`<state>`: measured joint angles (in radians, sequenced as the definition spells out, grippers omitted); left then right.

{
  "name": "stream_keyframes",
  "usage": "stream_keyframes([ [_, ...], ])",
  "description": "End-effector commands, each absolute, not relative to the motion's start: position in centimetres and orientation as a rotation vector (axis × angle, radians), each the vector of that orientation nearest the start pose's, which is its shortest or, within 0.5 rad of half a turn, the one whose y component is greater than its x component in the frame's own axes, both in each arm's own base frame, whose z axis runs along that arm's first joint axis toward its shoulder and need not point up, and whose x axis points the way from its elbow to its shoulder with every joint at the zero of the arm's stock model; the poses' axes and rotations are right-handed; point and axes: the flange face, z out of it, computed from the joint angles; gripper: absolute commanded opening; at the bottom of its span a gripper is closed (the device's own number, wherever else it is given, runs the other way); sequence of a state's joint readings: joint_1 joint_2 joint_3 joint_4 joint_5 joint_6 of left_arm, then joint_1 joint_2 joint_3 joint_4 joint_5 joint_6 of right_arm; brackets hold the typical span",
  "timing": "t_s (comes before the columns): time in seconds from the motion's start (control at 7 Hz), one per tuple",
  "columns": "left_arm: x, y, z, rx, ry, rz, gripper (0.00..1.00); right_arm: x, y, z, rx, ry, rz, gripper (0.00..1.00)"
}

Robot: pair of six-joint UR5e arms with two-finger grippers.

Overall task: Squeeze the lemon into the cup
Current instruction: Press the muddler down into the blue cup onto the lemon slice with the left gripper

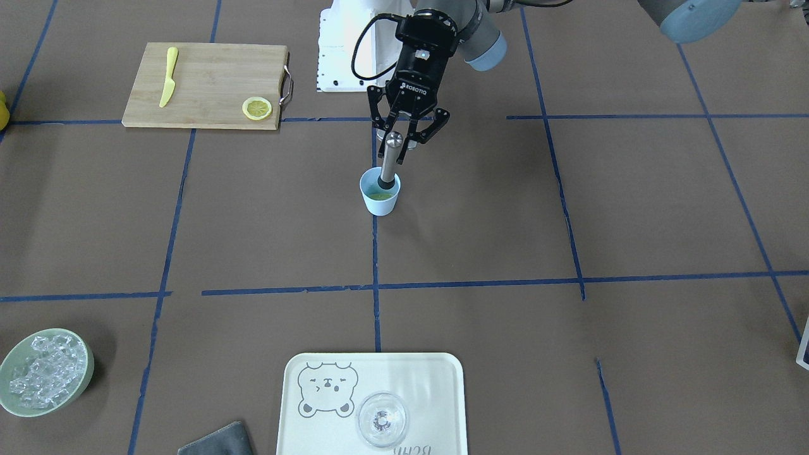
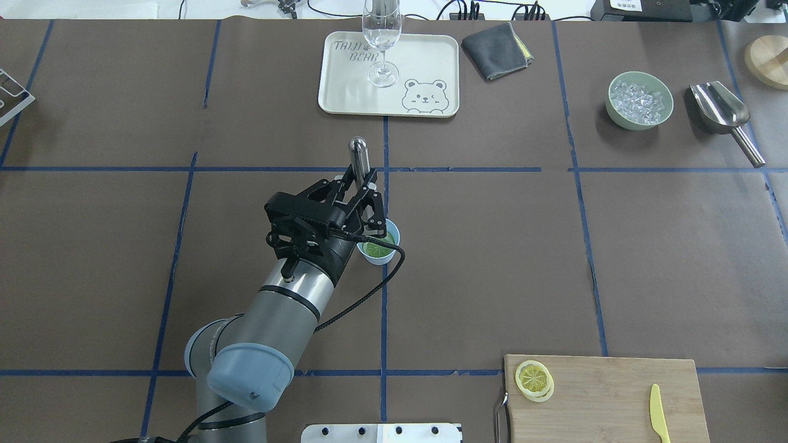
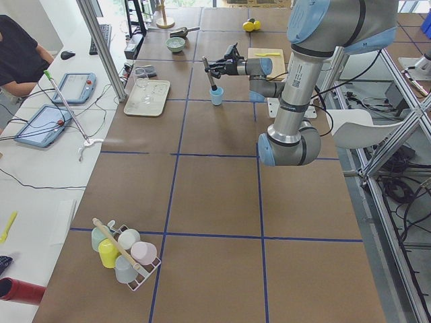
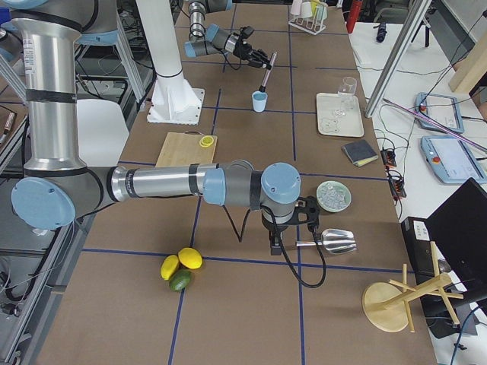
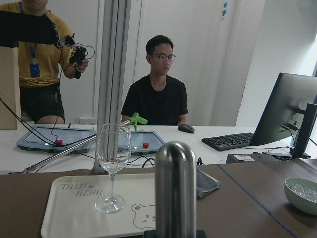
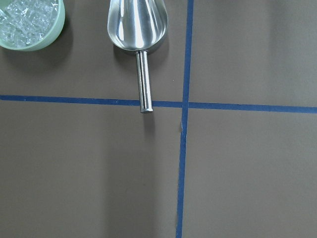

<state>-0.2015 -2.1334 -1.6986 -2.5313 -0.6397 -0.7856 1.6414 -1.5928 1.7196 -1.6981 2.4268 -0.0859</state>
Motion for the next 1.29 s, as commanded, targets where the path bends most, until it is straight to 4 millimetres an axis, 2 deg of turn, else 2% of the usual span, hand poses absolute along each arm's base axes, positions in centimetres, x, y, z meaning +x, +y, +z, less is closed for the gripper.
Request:
stream_keyframes([
  [0.0, 53.2, -32.5, 17.1, 1.3, 0.972, -0.313, 0.0, 9.2, -47.4, 60.3, 0.067, -0.853, -0.014, 1.0],
  [0.29, 55.3, -32.9, 18.2, 1.297, 0.961, -0.307, 0.0, 9.2, -47.4, 60.3, 0.067, -0.853, -0.014, 1.0],
  [0.57, 57.0, -31.8, 19.6, 1.284, 0.983, -0.296, 0.0, 9.2, -47.5, 60.2, 0.07, -0.853, -0.016, 1.0],
  [0.71, 57.2, -31.9, 20.1, 1.282, 0.973, -0.289, 0.0, 9.2, -47.5, 60.2, 0.07, -0.853, -0.016, 1.0],
  [1.14, 57.4, -31.9, 20.0, 1.282, 0.972, -0.289, 0.0, 9.2, -47.6, 60.1, 0.073, -0.853, -0.017, 1.0],
])
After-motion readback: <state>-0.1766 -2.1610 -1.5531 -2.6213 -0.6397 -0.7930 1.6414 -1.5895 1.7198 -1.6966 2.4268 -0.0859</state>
